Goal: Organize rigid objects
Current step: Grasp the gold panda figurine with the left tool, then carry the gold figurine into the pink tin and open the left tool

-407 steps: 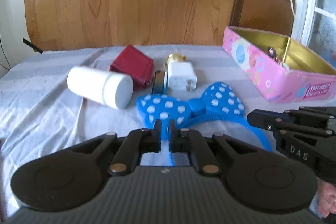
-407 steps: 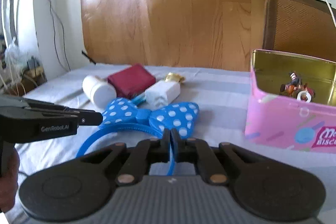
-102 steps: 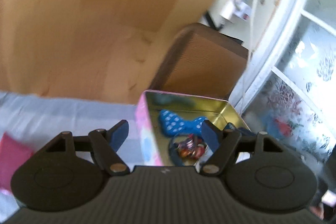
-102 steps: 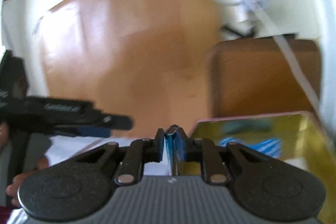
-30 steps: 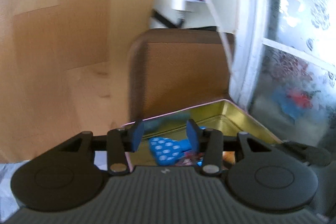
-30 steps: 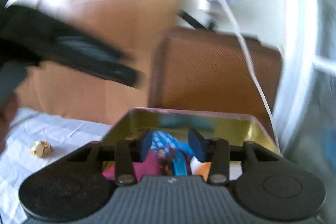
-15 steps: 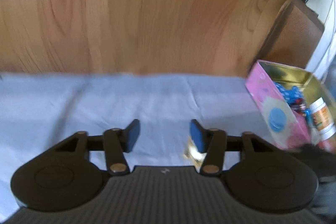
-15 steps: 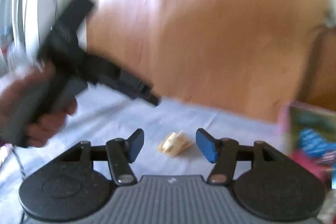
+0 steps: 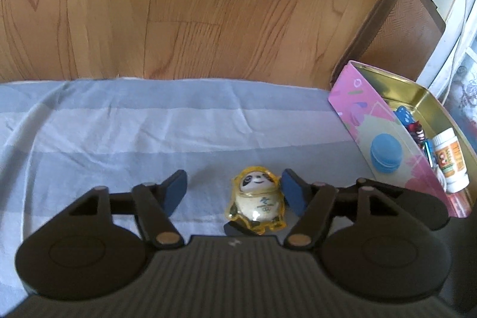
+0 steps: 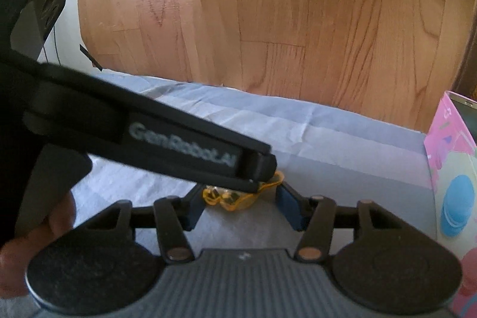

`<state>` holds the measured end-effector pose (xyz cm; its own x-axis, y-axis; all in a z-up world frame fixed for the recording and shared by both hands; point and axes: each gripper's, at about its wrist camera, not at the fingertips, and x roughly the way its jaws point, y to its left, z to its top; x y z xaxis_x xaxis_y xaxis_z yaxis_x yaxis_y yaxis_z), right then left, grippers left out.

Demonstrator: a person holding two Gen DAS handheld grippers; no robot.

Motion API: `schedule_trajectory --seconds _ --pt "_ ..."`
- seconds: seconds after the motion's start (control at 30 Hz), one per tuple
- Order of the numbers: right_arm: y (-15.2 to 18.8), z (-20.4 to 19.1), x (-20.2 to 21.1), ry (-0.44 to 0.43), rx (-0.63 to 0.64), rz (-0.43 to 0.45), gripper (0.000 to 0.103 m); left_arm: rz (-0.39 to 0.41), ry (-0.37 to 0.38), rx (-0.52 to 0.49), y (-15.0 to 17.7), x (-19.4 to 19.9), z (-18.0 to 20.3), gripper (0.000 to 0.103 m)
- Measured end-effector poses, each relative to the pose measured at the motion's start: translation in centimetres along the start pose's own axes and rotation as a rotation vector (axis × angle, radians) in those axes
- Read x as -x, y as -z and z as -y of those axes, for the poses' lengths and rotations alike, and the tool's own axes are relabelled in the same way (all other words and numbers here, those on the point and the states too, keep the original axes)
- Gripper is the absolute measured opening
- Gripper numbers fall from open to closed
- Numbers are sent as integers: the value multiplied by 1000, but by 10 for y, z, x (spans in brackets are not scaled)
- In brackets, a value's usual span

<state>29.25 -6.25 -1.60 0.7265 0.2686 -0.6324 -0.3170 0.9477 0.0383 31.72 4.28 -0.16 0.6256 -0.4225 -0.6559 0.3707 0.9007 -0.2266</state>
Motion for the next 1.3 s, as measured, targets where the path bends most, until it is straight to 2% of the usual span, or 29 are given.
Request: schedule_trajectory --seconds 0.03,0.1,0.4,0.63,0.8,0.93,1.13,1.3 --pt "0 0 0 -5 3 2 45 4 1 -6 0 0 2 58" --pt "-7 3 1 -8 12 8 40 -4 14 -14 0 -2 5 41" --pt "-4 5 11 -11 -18 25 37 25 -54 -83 4 5 23 41" --pt "-6 3 43 4 -40 90 37 89 -78 -138 2 37 51 41" --pt "-10 15 86 35 -54 164 37 161 -63 -184 -6 66 93 41" --pt "-6 36 127 84 -62 222 37 198 -28 -223 -11 73 135 41" --pt "10 89 176 183 -99 266 37 216 39 -295 -18 58 210 41" --pt "12 134 193 242 -153 277 37 205 88 -334 -26 35 262 41"
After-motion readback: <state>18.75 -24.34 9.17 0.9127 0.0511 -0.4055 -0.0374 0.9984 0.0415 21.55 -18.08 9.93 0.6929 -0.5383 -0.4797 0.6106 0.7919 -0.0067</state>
